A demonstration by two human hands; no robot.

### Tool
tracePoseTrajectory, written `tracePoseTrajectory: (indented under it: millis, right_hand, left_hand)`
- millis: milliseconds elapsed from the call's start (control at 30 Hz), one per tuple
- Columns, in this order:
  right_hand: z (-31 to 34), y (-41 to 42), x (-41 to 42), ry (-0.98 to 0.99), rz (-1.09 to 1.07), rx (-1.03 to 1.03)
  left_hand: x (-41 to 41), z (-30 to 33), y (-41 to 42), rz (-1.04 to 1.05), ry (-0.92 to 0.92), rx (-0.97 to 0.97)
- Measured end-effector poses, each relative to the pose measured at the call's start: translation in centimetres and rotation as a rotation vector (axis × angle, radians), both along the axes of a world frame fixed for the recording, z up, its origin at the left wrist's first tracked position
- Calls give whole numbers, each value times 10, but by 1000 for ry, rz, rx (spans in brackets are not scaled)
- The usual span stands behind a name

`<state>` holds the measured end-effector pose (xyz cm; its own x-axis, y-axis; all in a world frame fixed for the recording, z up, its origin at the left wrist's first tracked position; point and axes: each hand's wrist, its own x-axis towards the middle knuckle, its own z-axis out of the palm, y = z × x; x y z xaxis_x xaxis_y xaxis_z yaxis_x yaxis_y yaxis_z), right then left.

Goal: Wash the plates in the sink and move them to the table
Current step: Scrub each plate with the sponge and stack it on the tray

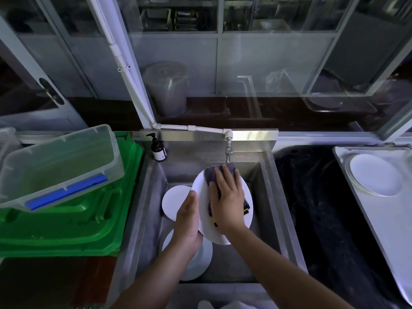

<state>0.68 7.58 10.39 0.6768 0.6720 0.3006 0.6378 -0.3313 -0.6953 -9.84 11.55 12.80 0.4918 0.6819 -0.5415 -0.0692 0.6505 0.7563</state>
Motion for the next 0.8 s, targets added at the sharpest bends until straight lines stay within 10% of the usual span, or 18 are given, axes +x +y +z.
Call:
tracePoseTrajectory:
  millis: [133,300,433,633,800]
  right_hand:
    - [-8,-8,-2,-350,370,99]
    - [-3,-4,21,-115,-65,73]
    - [-8,-22,-6,-420,317,91]
    - [-3,-29,34,-319,-48,-43]
    - [-14,-39,-15,-432,215,42]
  left_hand:
    - [5,4,8,50,-97,55]
    - [11,14,14,20,-93,79]
    - [10,17,21,0,-140,102]
    - [10,20,34,-66,-191,56]
    - [18,21,41,12,-177,-35]
